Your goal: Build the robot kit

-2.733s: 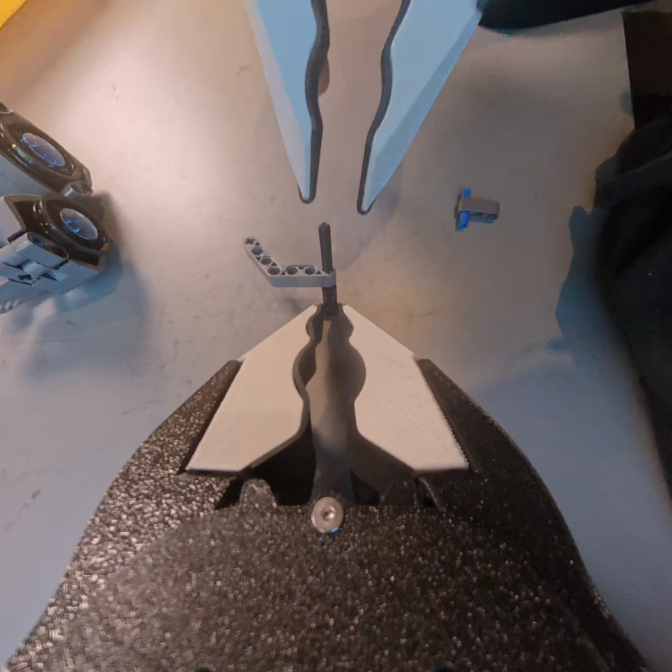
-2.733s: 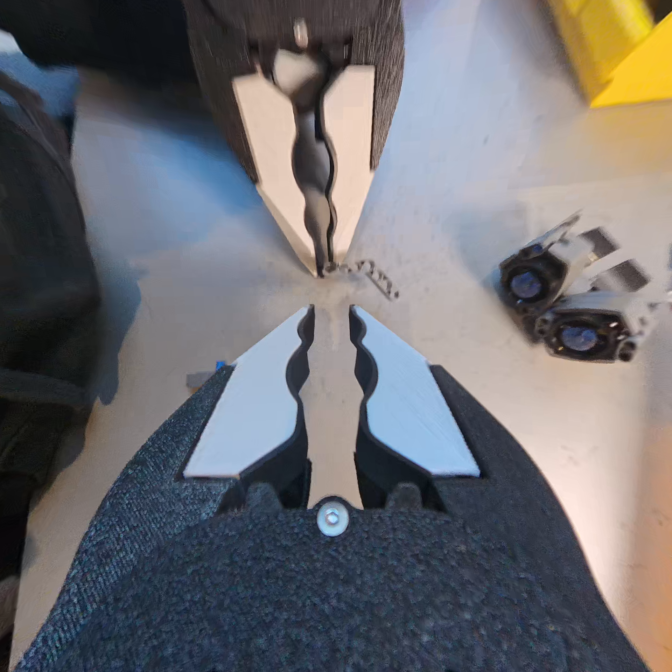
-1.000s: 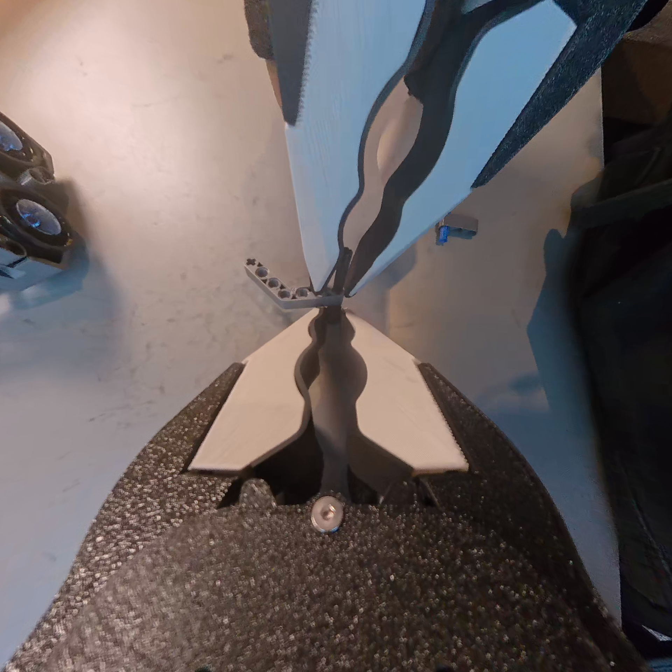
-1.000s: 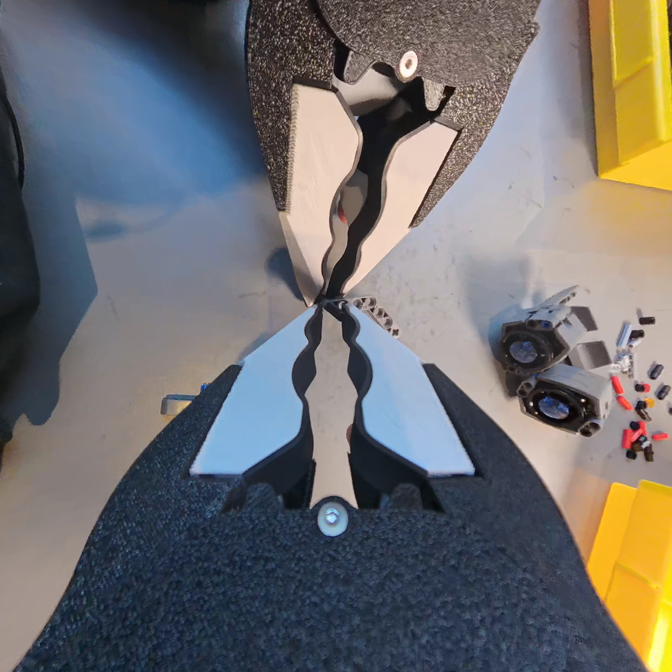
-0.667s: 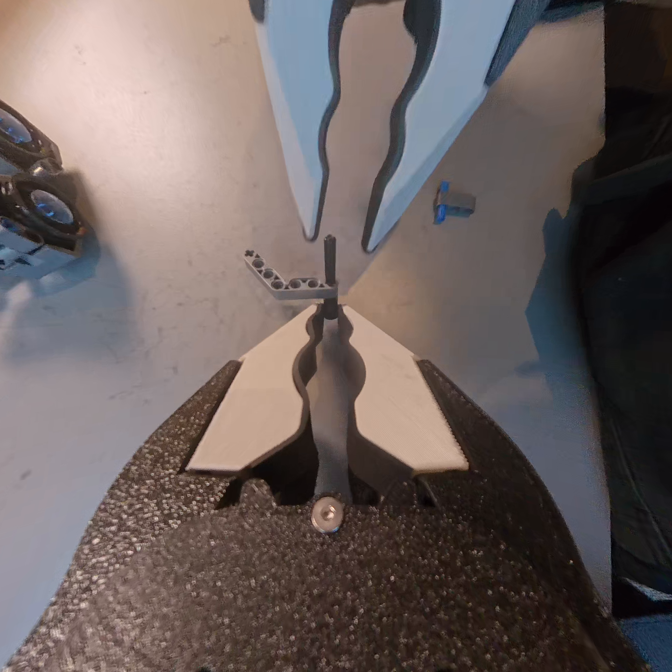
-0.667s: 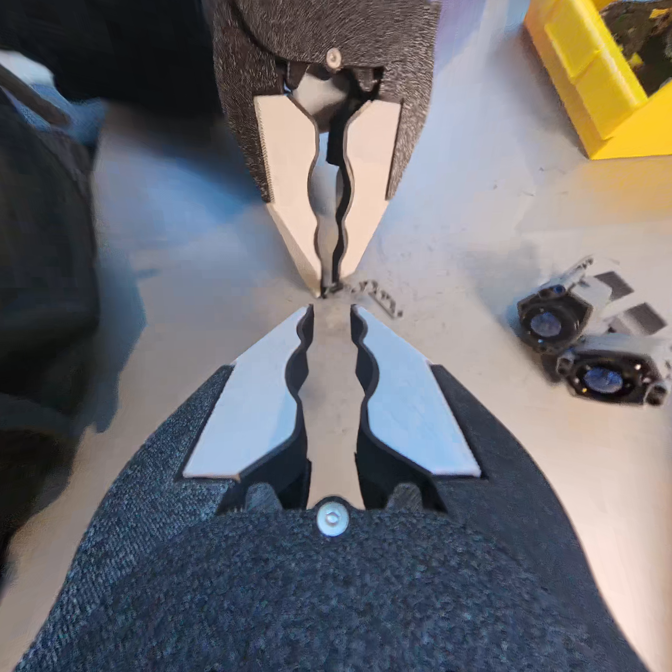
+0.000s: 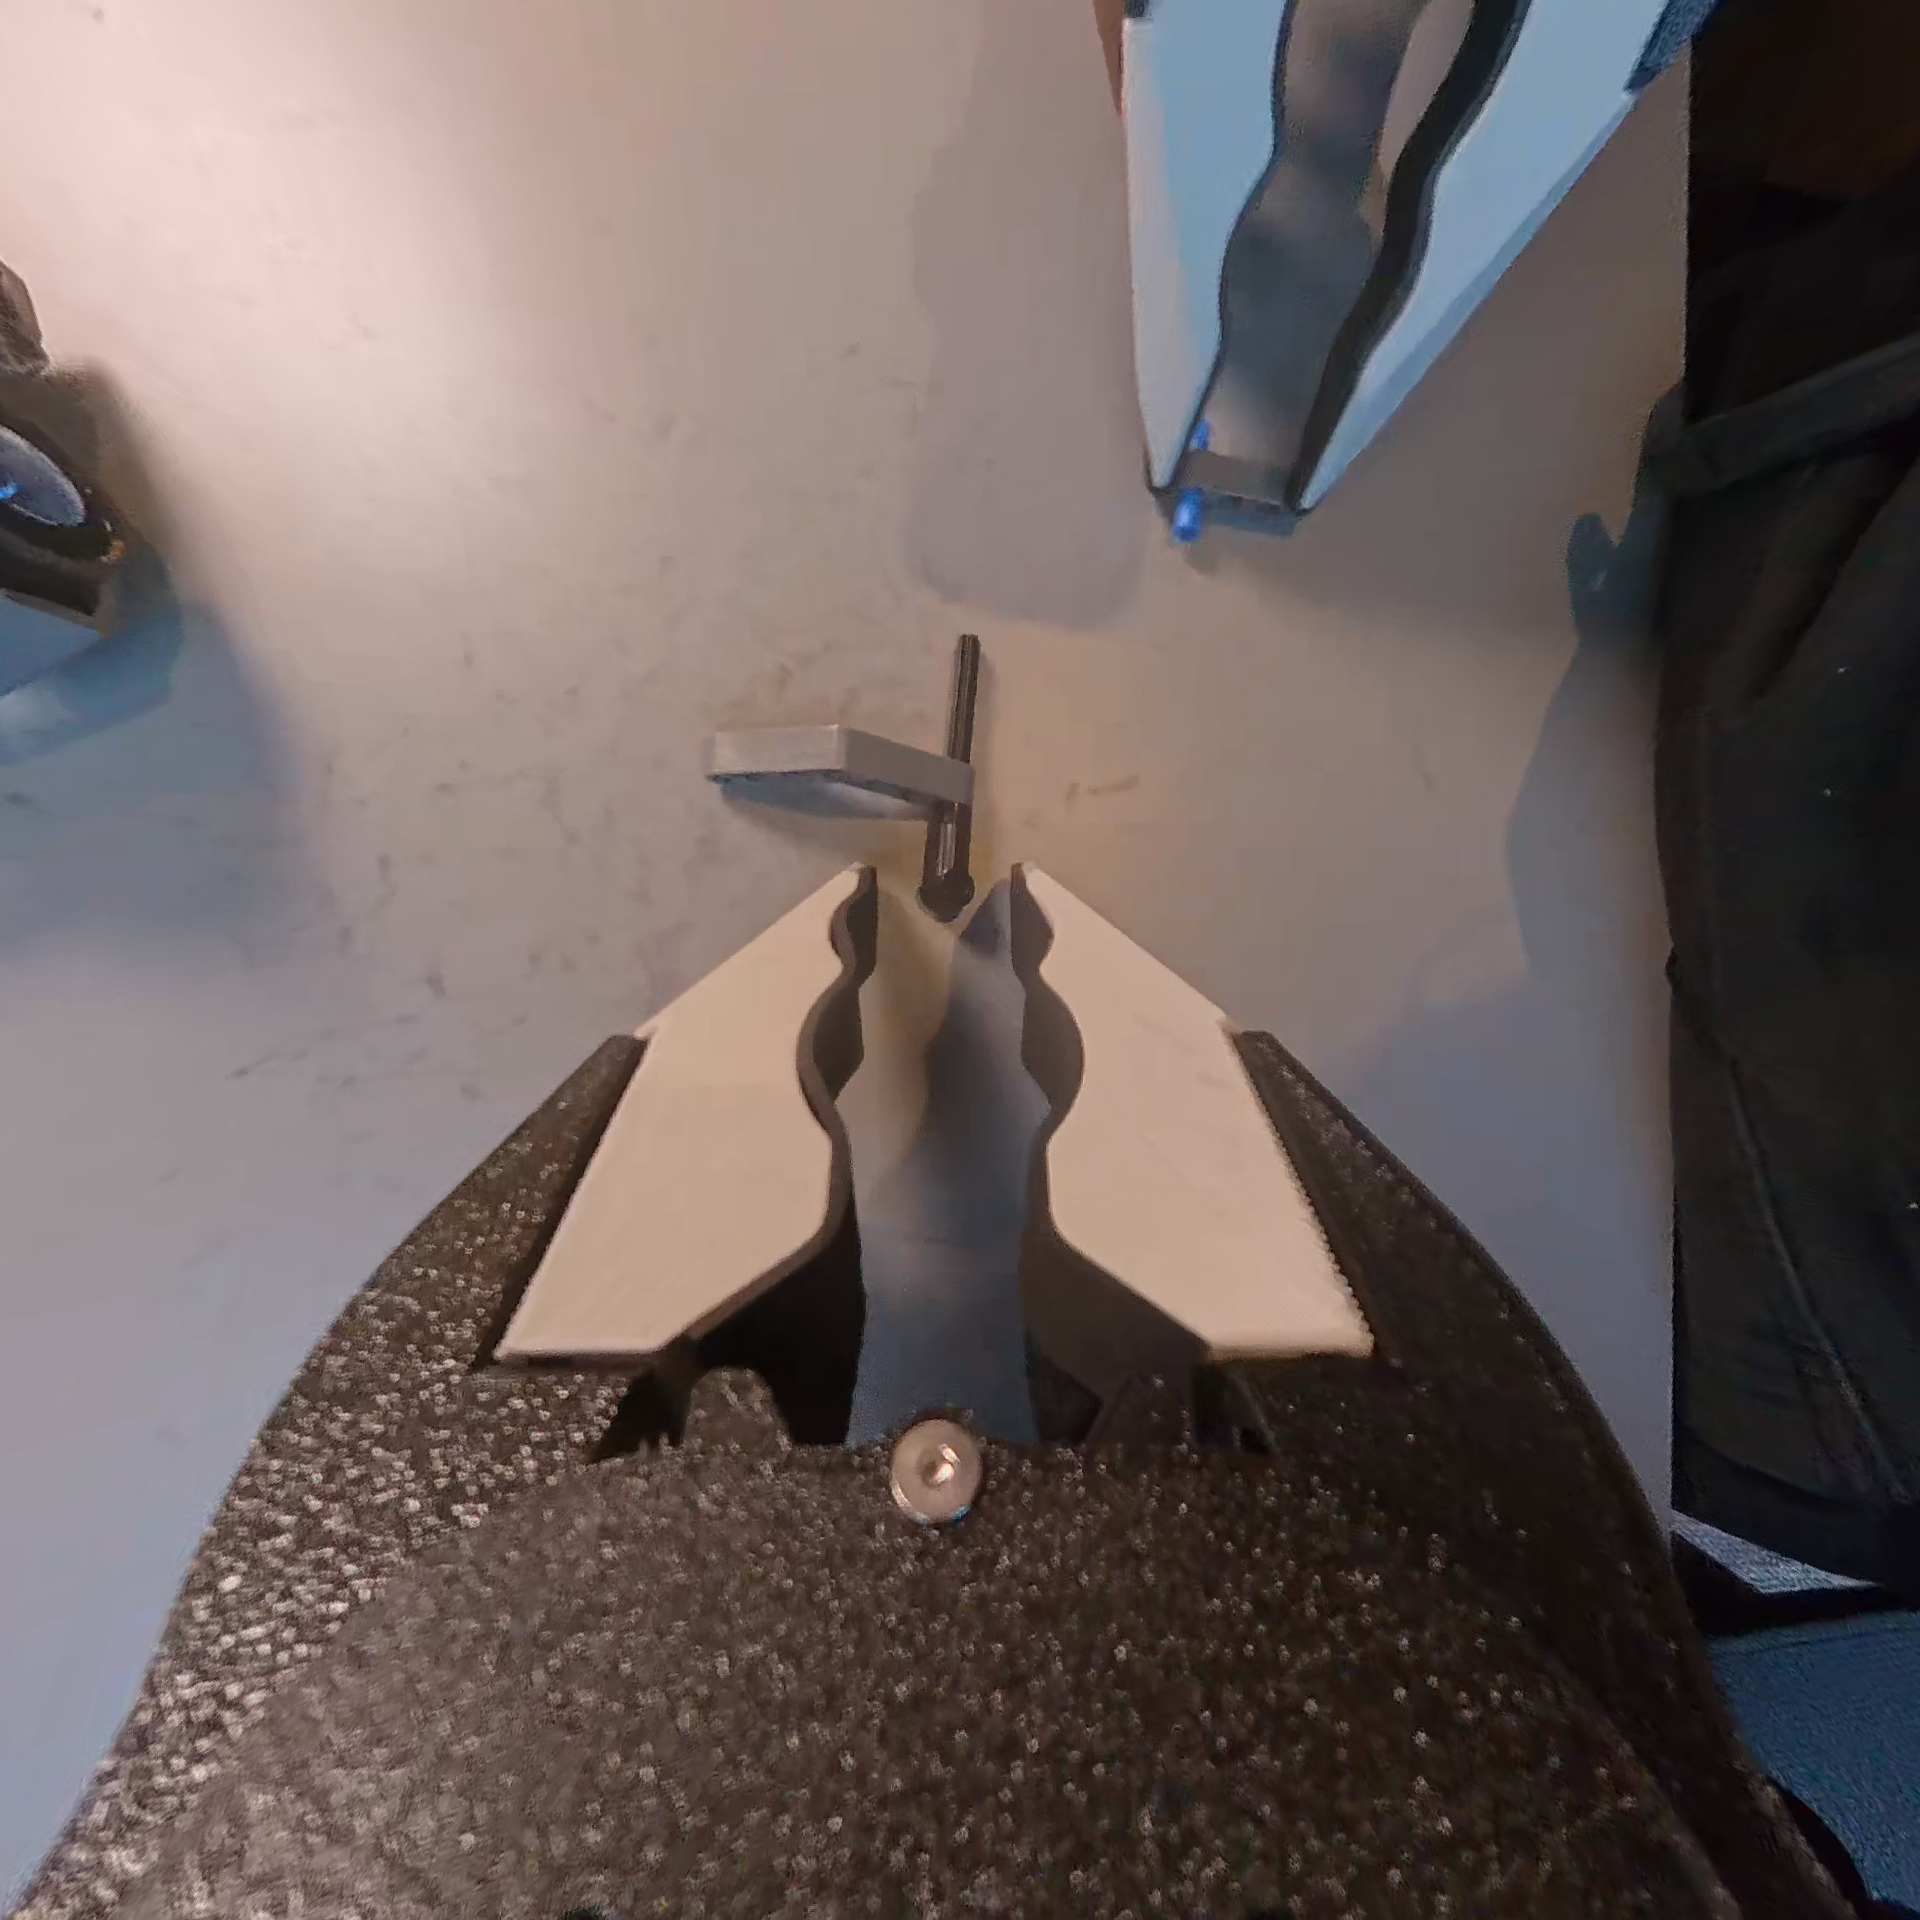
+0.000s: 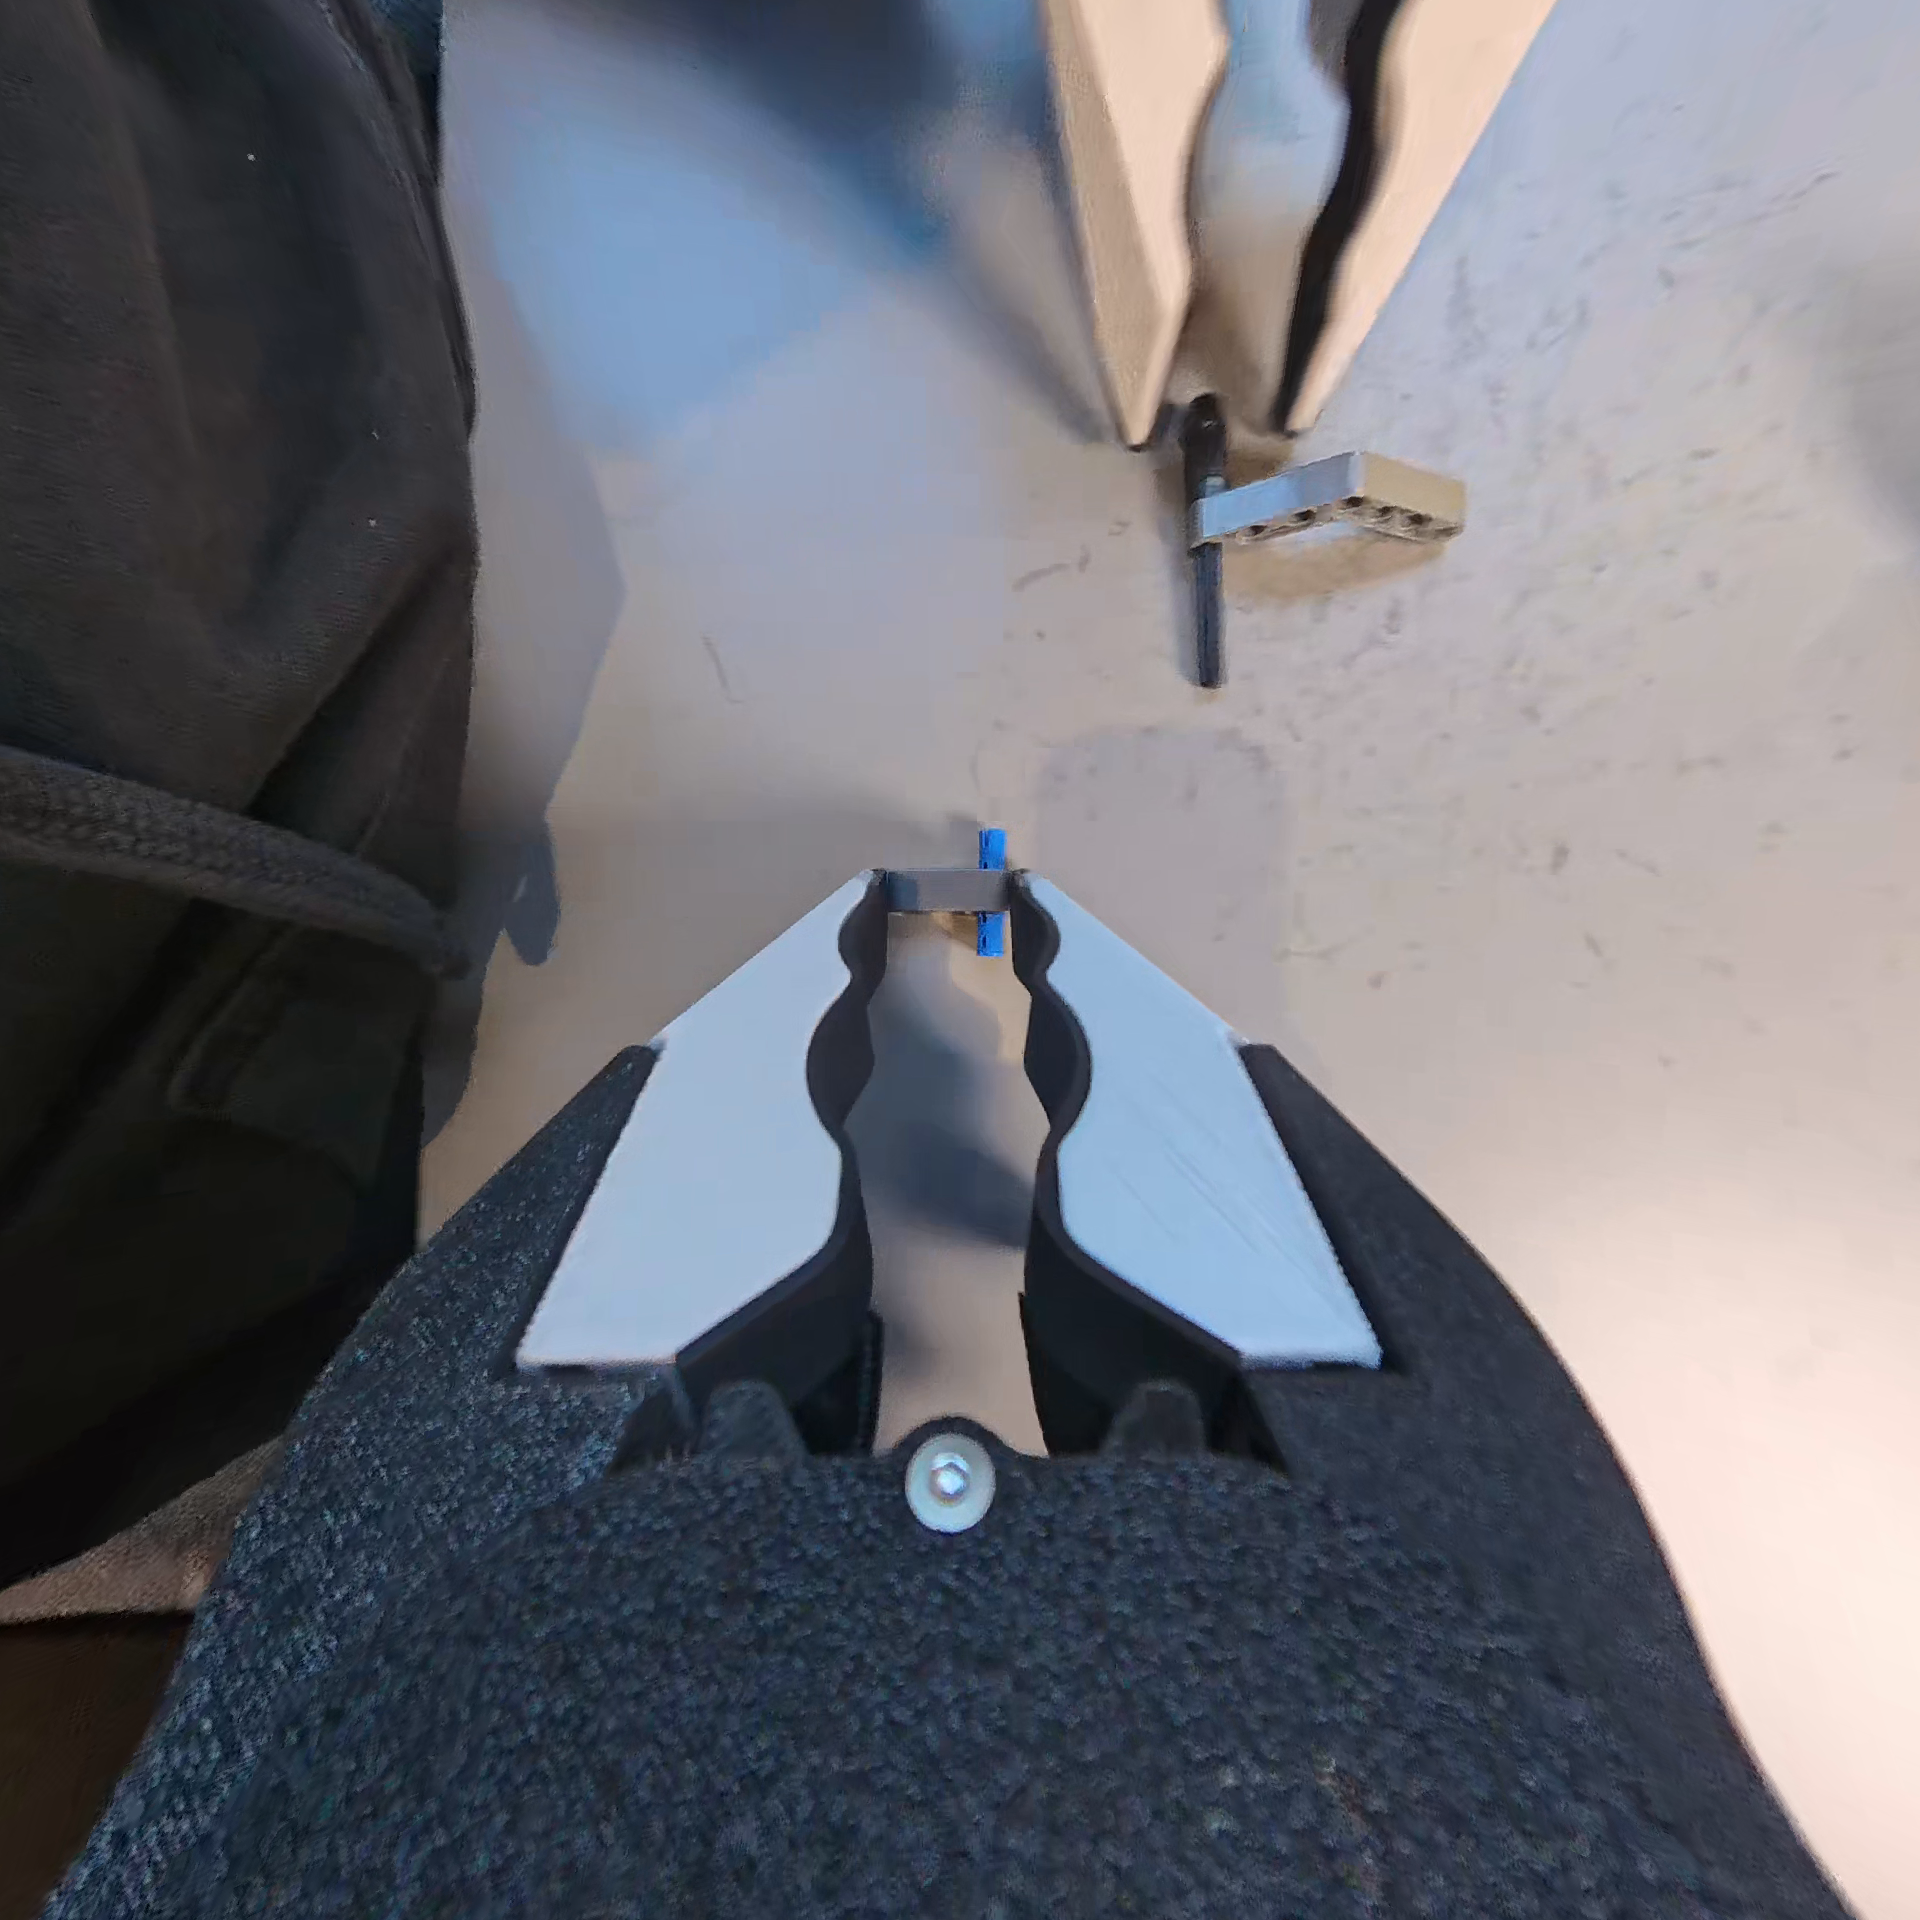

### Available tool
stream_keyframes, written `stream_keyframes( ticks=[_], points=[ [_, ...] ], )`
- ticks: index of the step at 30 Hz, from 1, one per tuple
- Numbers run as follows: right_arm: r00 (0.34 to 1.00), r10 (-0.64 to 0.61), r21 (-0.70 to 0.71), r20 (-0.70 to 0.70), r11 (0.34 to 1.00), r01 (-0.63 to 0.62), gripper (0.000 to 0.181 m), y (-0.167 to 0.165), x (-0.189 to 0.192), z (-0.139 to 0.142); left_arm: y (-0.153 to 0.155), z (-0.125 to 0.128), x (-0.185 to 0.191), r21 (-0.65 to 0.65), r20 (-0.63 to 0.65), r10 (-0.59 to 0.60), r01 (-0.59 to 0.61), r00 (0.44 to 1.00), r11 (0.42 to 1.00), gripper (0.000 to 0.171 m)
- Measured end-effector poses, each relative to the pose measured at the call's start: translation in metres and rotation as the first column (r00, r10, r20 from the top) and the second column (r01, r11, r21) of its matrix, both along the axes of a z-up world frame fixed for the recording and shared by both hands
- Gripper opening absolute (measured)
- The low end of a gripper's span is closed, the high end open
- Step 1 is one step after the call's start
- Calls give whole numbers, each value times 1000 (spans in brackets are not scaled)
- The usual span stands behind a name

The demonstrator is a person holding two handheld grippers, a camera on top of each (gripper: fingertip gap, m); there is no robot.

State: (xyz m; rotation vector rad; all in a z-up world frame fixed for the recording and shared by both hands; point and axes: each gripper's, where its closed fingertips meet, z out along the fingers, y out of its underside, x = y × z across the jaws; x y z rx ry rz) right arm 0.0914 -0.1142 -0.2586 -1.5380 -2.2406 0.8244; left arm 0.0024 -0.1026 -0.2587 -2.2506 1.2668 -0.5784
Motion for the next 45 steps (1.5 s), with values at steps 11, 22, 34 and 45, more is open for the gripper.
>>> stream_keyframes(
  ticks=[11, 22, 34, 45],
  points=[
    [998, -22, 90, -60, 996, 28, 21, 50, -41, 4, 8, -2, 4, 98, 46, 15, -19, 999, 995, 7],
    [997, -5, 55, -71, 998, 9, 22, 42, -53, 1, 5, -1, 8, 81, 62, 11, -16, 998, 997, 7],
    [997, -7, 36, -76, 999, 9, 22, 42, -52, 3, 6, -2, 9, 66, 5, 5, -5, 1000, 998, 7],
    [996, -2, 41, -85, 999, 6, 22, 34, -66, 2, 5, -2, 19, 46, 55, 6, -8, 998, 999, 8]
  ],
)
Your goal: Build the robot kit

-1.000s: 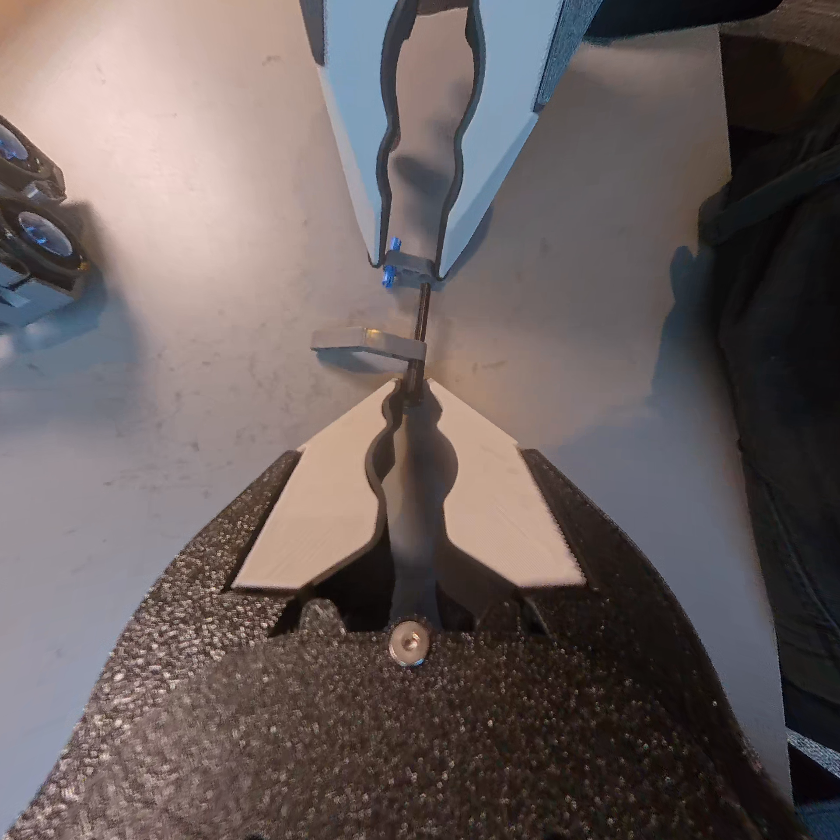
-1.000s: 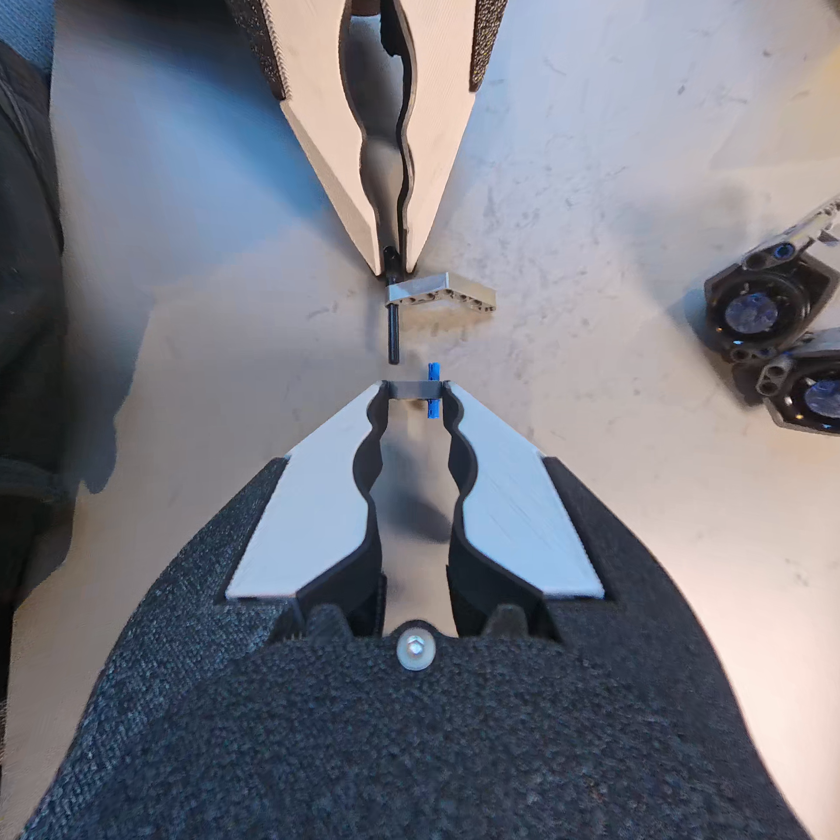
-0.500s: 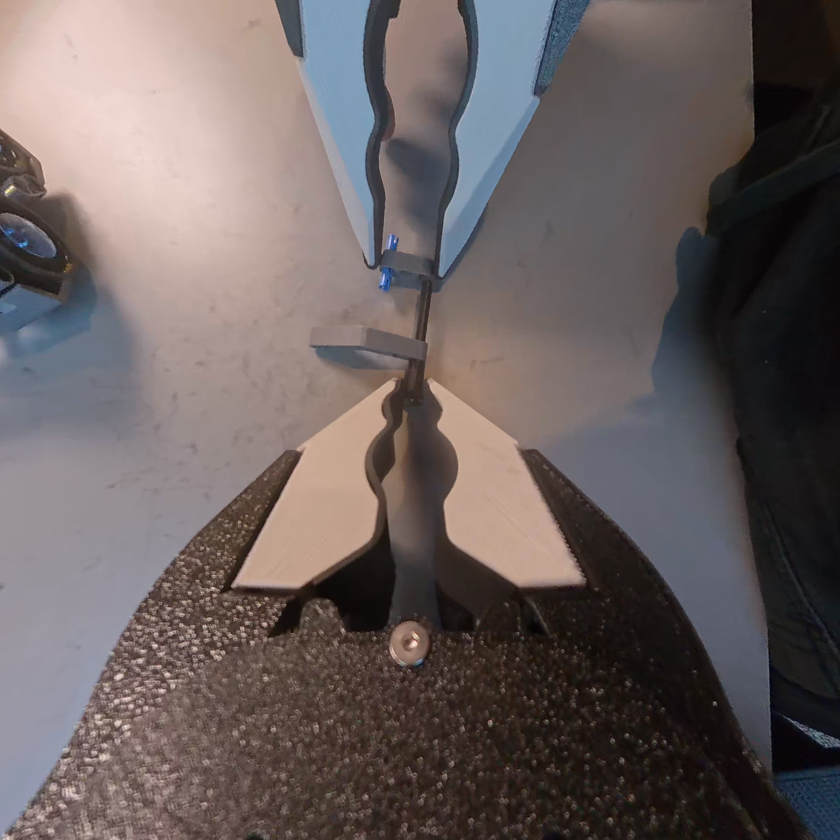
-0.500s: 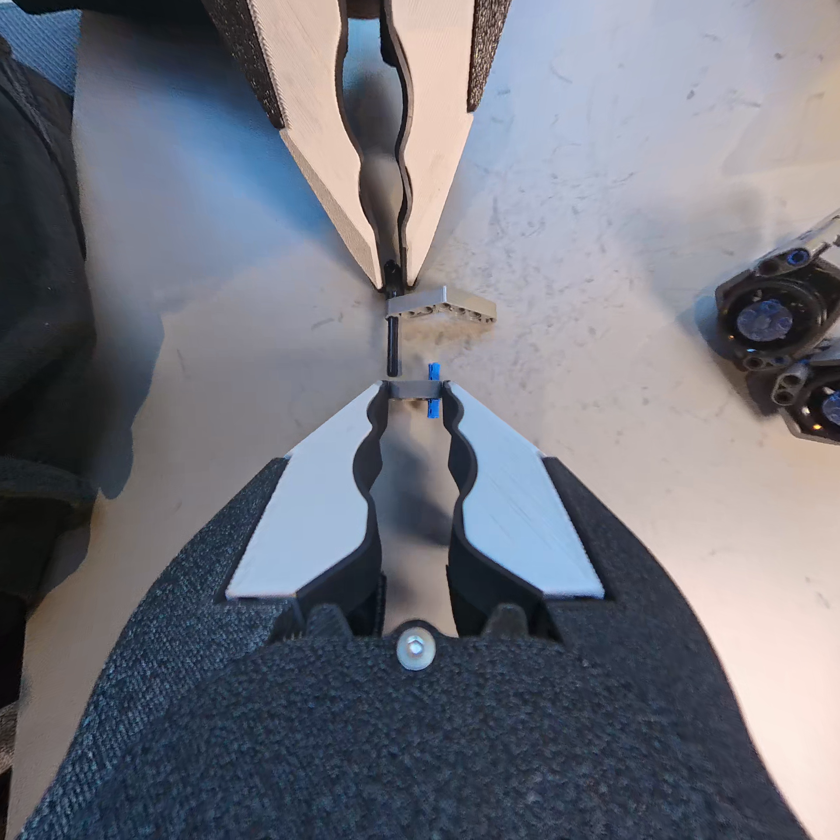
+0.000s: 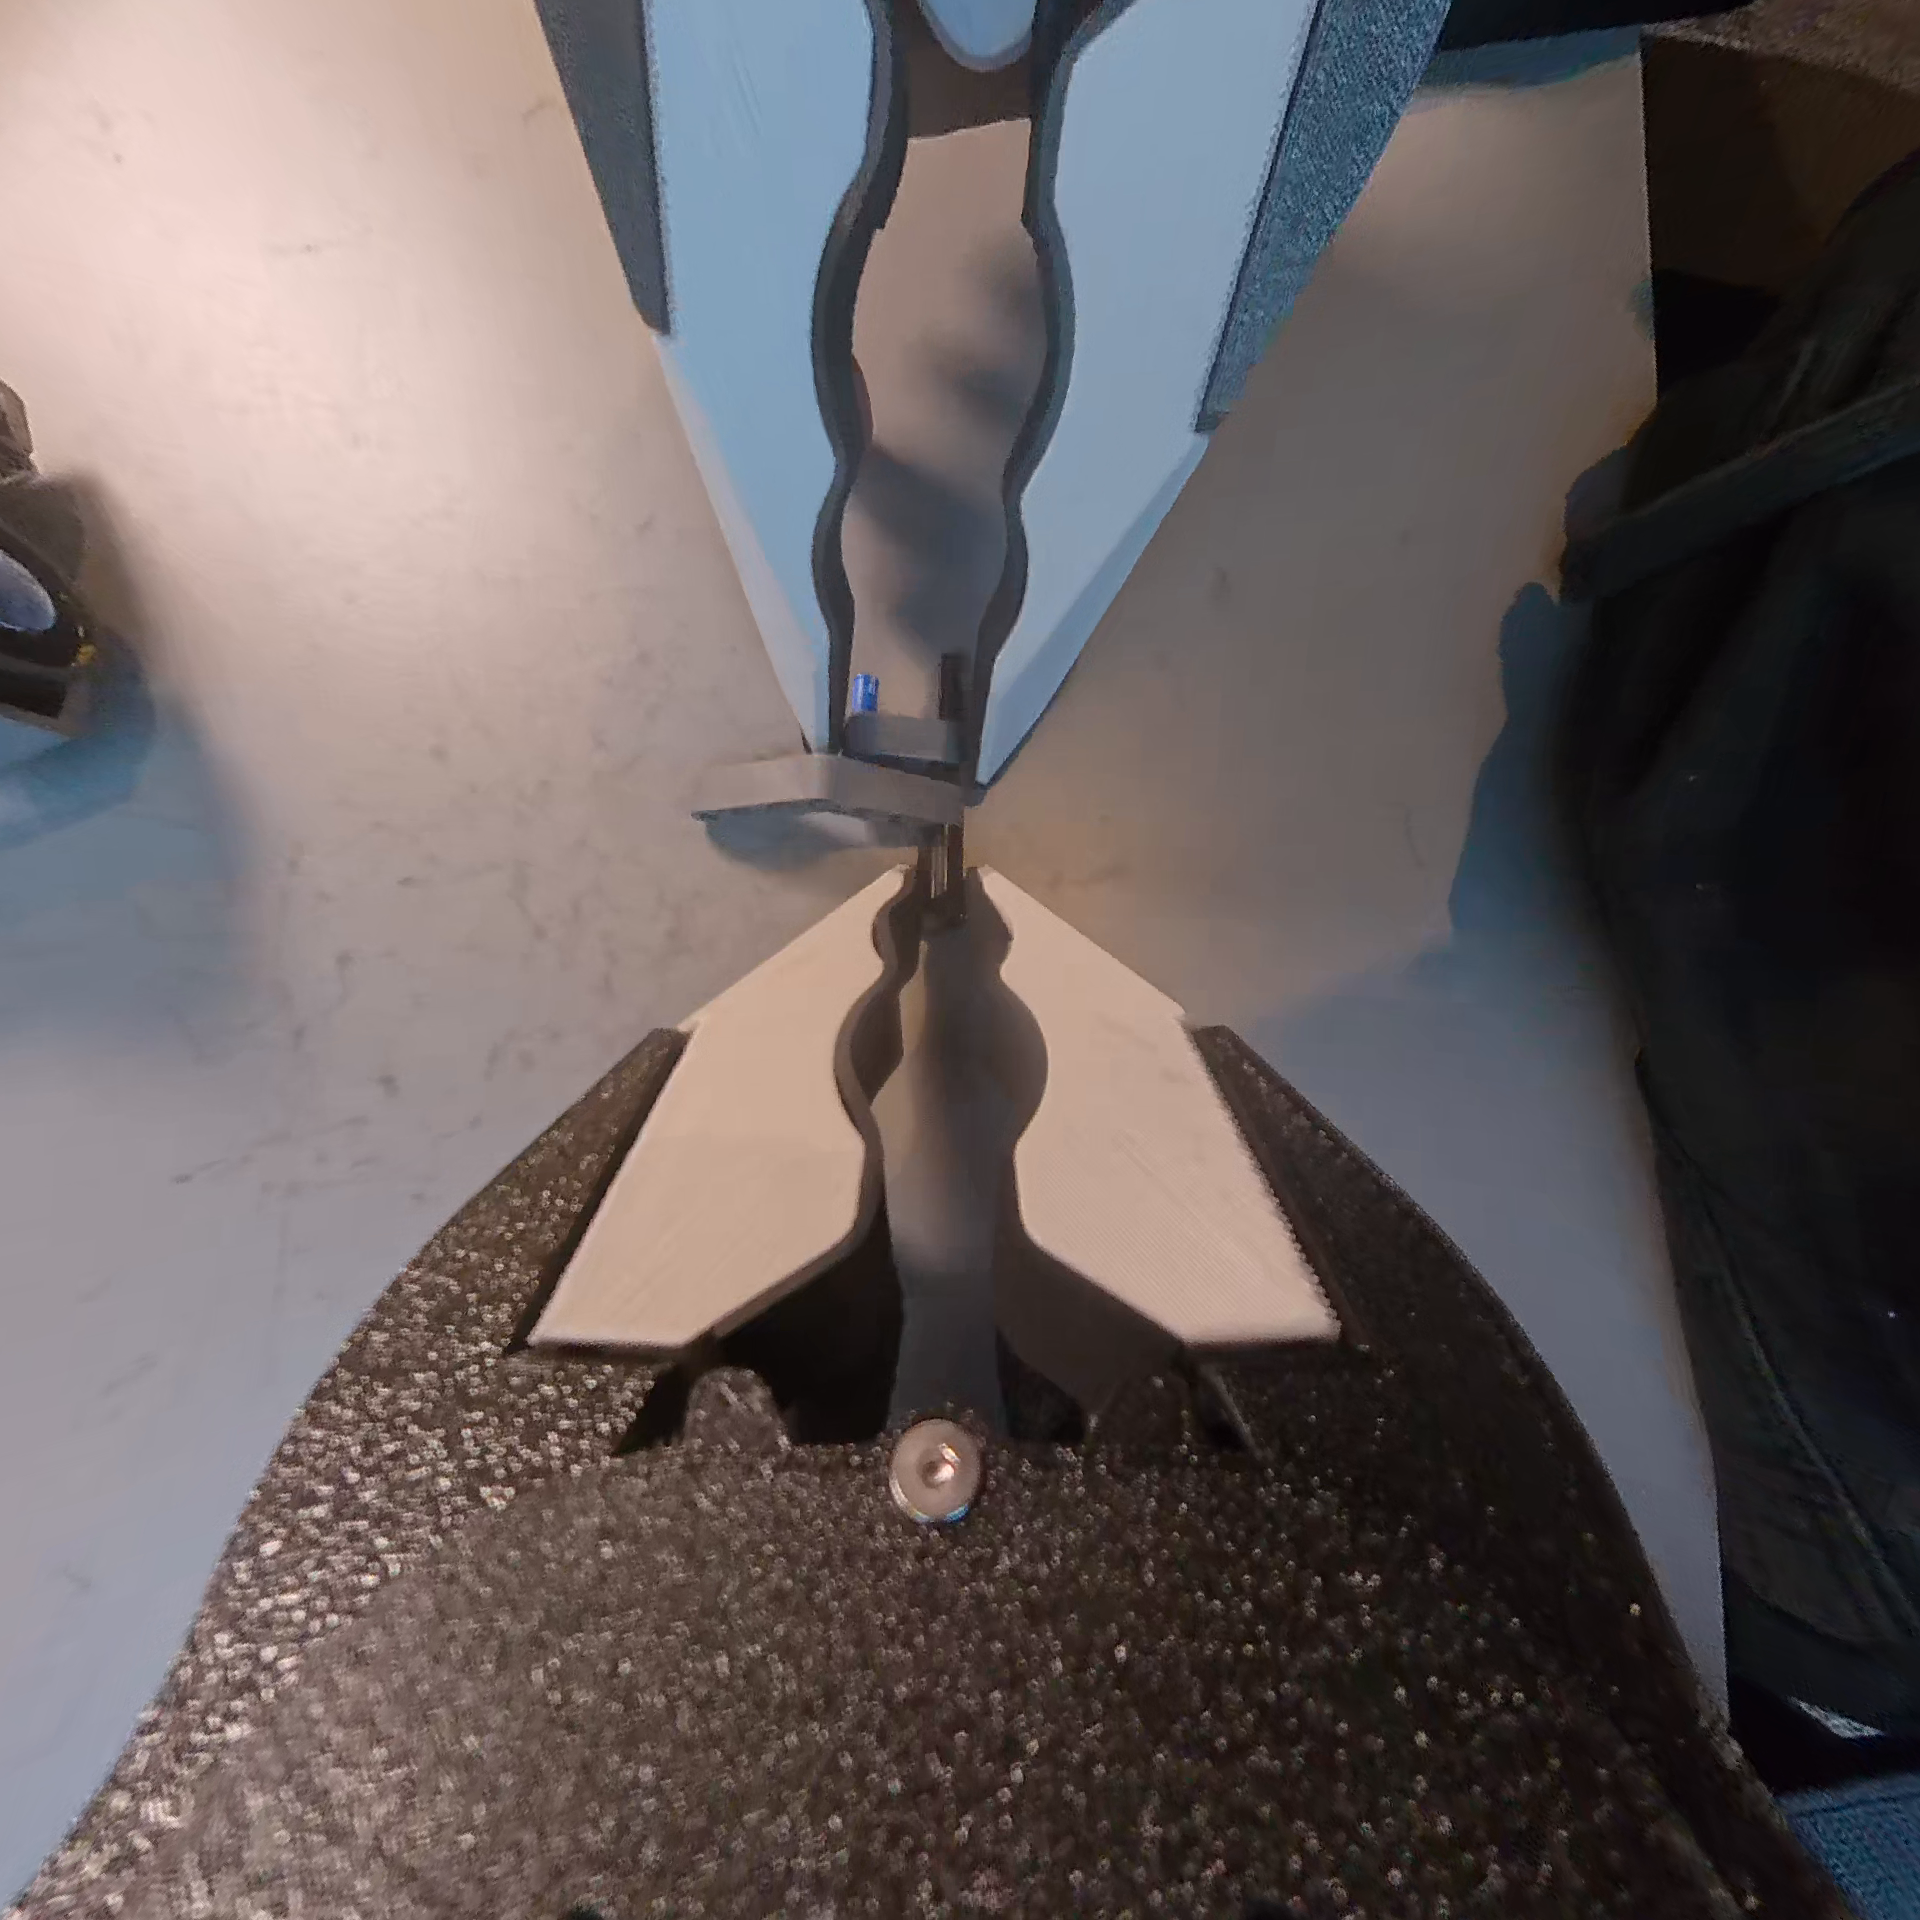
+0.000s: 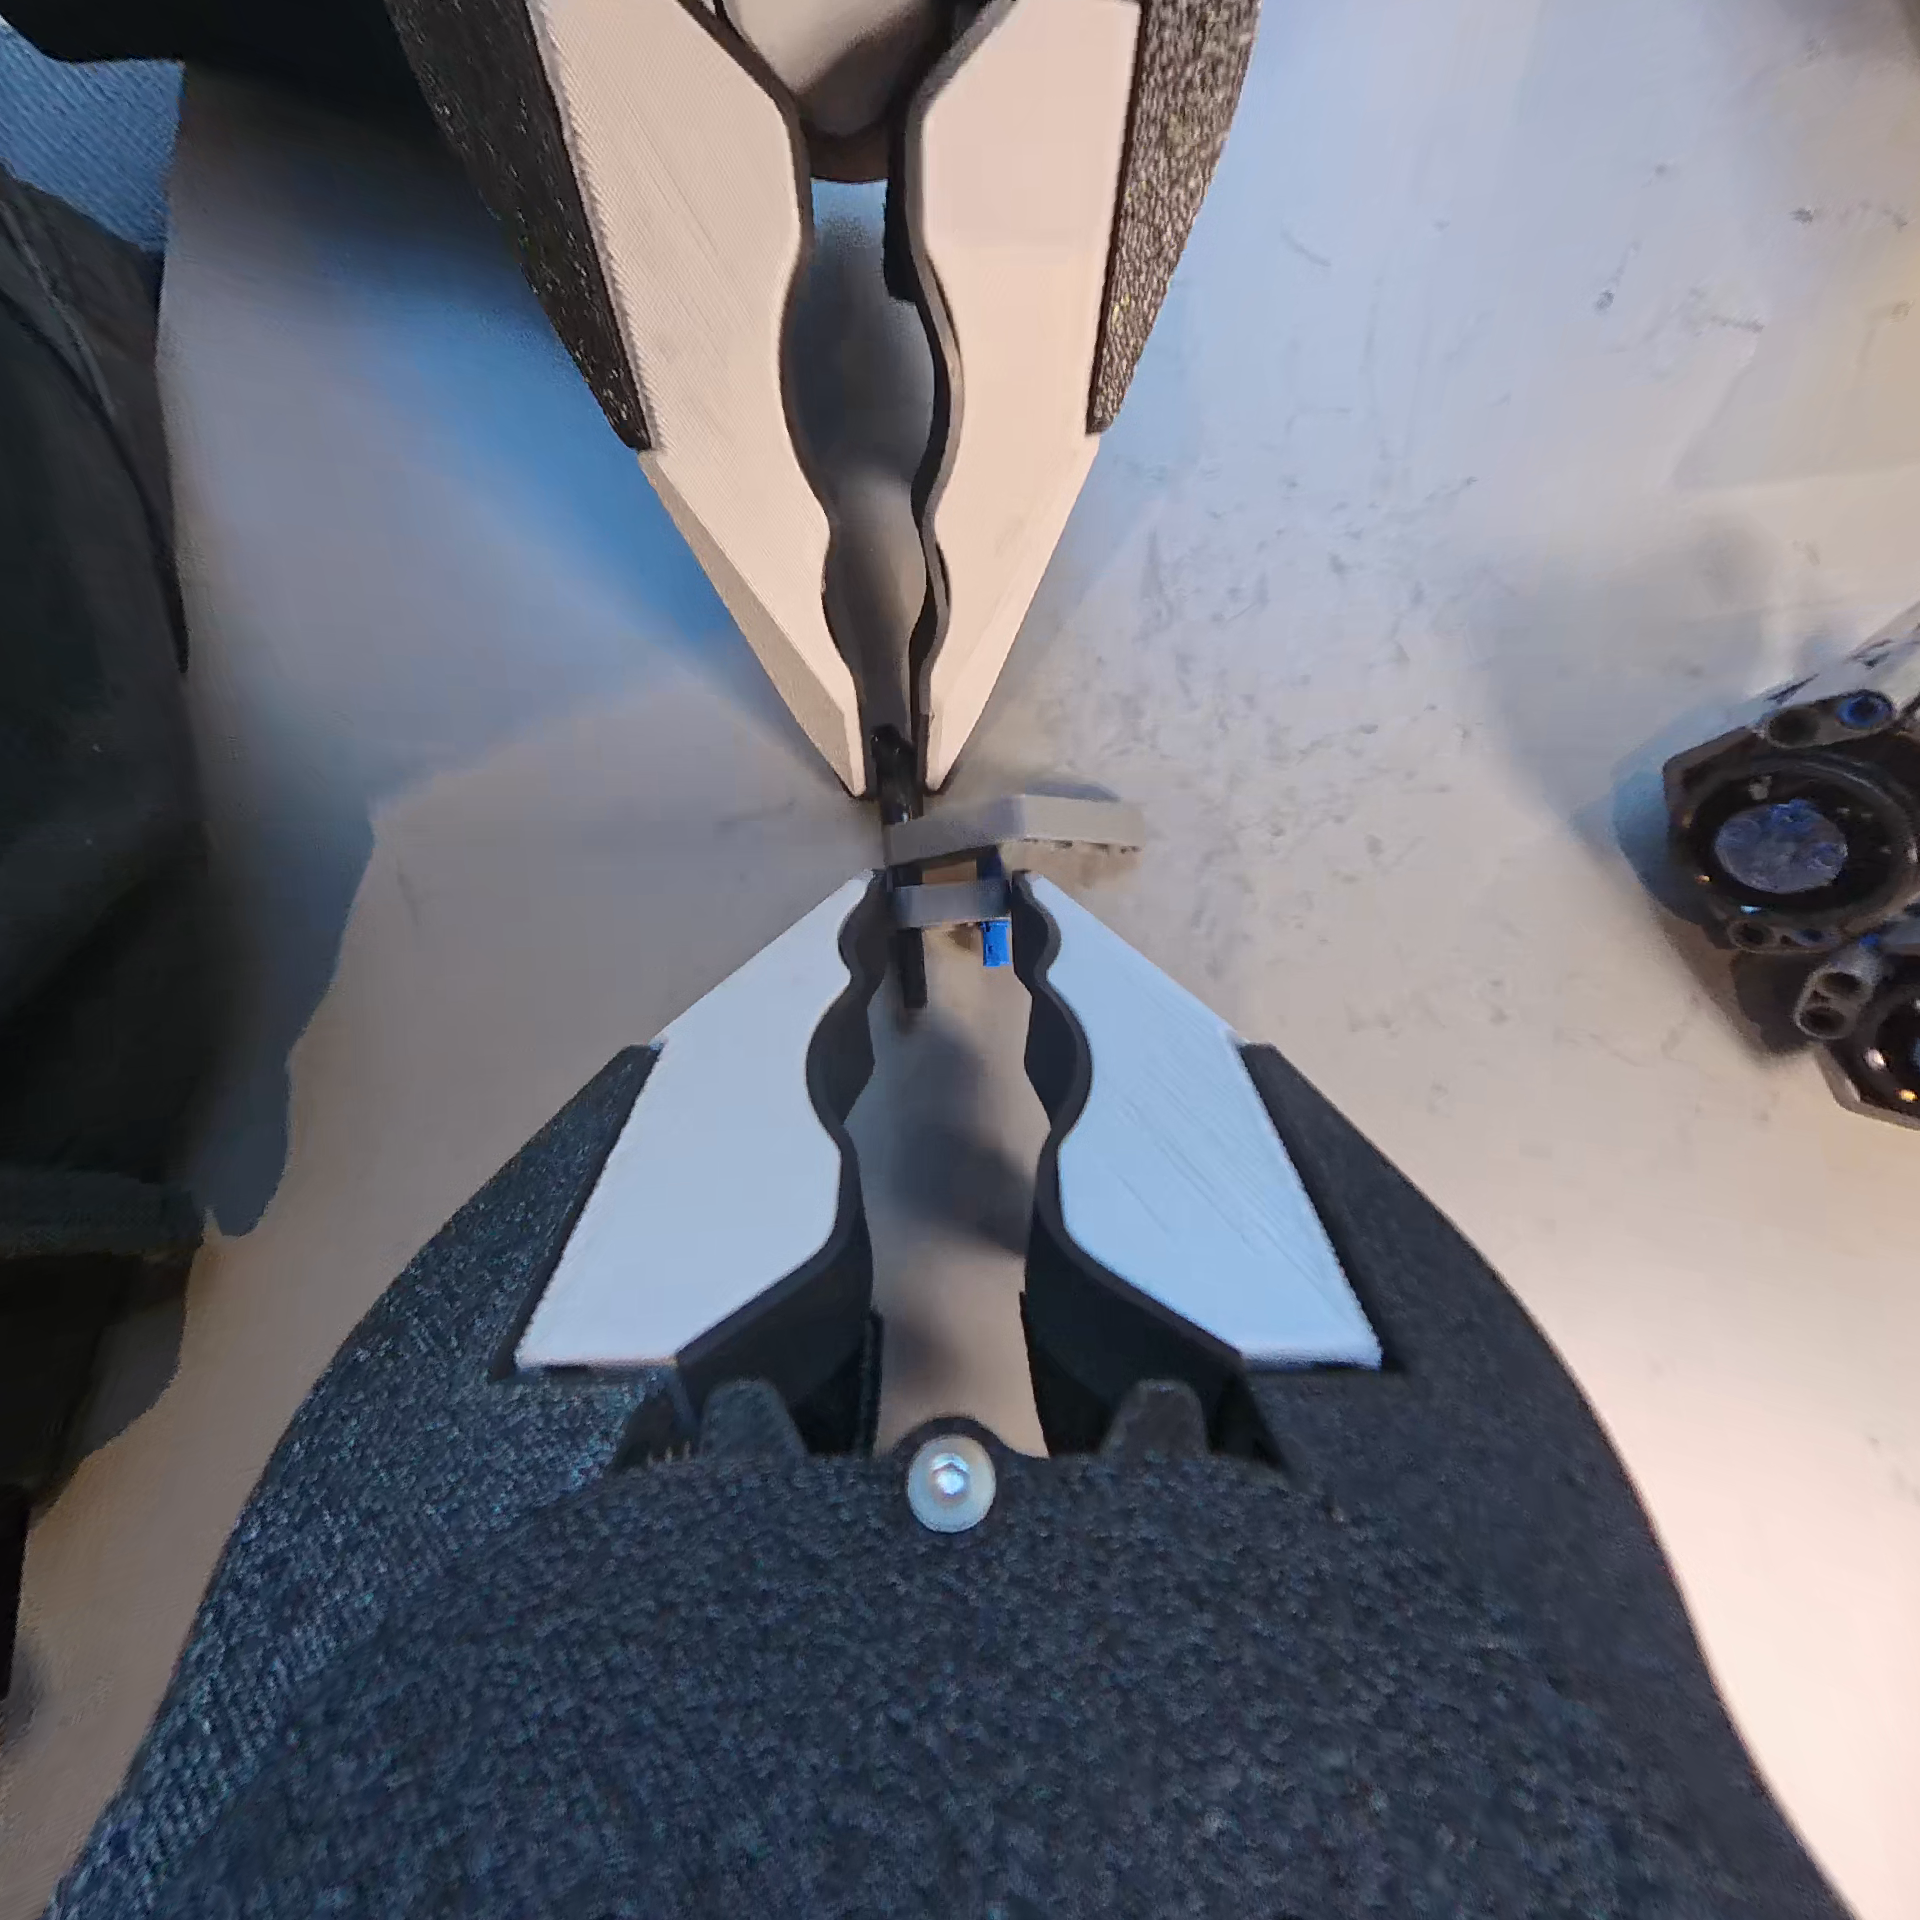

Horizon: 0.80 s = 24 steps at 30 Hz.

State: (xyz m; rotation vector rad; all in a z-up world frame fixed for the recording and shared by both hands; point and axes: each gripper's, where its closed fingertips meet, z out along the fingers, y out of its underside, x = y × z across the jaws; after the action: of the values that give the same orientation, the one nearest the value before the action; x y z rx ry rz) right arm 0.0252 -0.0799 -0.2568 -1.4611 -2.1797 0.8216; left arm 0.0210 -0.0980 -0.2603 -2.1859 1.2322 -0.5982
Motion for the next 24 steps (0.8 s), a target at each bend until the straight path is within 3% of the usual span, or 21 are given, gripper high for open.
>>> stream_keyframes(
  ticks=[11, 14, 19, 24],
  points=[
    [998, -36, -17, -48, 999, 36, 31, 6, 10, 5, 3, 12, -10, -84, 159, 66, -53, 985, 995, 16],
    [999, -31, -17, -45, 999, 30, 31, 7, 8, 4, 15, 11, -20, -54, 113, 76, -70, 991, 996, 18],
    [998, 45, -2, 45, 999, -45, 30, 0, 0, -4, 29, 7, -28, 51, -68, -71, 74, 995, 996, 24],
    [993, 100, 51, 61, 993, -103, 22, 1, 1, -4, 35, 3, -8, 127, -104, -207, 220, 973, 967, 34]
  ],
)
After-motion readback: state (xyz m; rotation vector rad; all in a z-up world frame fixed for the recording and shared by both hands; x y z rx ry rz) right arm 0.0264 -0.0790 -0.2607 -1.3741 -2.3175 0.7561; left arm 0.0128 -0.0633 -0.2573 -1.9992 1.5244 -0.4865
